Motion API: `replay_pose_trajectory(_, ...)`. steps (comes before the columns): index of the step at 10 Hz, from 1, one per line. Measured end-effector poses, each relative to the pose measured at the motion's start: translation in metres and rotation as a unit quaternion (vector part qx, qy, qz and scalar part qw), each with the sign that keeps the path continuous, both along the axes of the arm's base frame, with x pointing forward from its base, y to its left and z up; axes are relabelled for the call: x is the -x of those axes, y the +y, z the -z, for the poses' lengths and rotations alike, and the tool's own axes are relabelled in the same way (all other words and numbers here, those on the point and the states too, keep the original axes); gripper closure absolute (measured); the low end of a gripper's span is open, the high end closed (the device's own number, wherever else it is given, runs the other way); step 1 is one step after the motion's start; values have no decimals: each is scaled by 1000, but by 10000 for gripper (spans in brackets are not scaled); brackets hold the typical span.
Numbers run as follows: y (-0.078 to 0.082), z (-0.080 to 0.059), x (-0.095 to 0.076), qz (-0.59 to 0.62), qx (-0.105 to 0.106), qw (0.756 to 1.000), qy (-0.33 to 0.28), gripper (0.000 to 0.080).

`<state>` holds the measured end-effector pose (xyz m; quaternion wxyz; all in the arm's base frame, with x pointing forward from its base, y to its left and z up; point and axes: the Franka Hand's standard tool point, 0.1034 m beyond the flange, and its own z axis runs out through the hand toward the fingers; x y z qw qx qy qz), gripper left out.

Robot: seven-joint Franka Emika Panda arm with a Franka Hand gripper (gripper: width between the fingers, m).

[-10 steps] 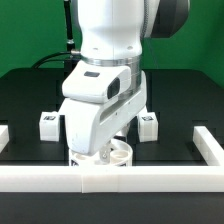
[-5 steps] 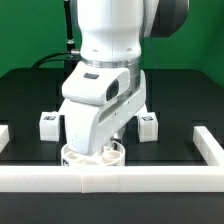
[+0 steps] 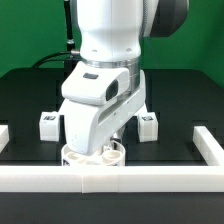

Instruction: Assemble stool

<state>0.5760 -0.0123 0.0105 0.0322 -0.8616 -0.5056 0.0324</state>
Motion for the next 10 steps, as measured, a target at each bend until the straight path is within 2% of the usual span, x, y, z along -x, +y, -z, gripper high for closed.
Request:
replay_pose_trajectory(5, 75, -3, 3, -34, -12, 999, 2, 753)
replay_pose_trajectory(7, 93, -2, 3, -35, -18, 999, -1, 755)
replay_pose_trajectory(10, 112, -2, 4, -24, -20, 1000, -4, 755)
